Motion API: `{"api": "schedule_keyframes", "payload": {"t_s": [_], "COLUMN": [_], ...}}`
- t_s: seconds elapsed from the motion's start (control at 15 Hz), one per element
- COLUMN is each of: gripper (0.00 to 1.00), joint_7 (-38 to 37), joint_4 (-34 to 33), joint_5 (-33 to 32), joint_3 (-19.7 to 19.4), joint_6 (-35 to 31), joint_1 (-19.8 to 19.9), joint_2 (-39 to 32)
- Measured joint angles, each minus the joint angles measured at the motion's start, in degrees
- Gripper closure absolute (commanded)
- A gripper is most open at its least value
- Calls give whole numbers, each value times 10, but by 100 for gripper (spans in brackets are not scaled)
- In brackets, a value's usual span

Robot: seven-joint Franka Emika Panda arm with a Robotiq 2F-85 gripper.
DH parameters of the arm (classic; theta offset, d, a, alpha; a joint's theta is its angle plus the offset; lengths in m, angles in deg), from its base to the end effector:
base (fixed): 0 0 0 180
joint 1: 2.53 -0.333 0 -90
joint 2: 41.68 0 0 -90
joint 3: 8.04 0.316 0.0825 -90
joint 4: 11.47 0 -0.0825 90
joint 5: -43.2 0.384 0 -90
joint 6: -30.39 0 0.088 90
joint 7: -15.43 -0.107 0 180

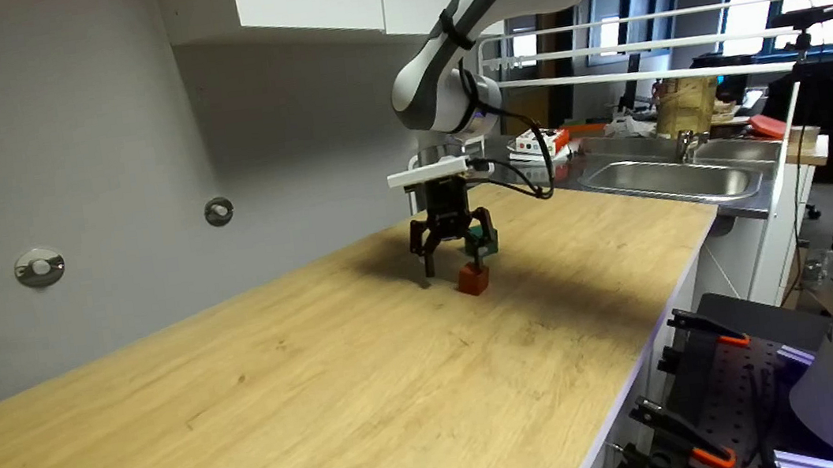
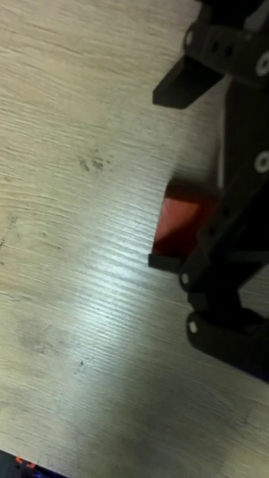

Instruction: Put the orange block on the green block

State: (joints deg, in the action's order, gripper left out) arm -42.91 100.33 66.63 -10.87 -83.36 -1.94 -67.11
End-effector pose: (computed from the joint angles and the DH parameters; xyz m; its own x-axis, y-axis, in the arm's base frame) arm 0.5738 -0.0089 0.2272 0.1721 -0.8852 -0.4322 -0.9306 -0.2900 0.2234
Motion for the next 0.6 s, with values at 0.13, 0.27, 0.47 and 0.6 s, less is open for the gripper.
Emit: {"api": "schedule_keyframes", "payload": {"t_s": [0.13, 0.27, 0.47, 0.6], "gripper": [0, 0, 0, 25], "joint_7": [0, 0, 0, 0], "joint_4": [8, 19, 31, 36], "joint_5": [10, 15, 18, 19], "joint_3": [-2, -3, -6, -8], "joint_6": [3, 5, 13, 19], "joint_1": [3, 7, 10, 11], "joint_2": [3, 8, 11, 11]}}
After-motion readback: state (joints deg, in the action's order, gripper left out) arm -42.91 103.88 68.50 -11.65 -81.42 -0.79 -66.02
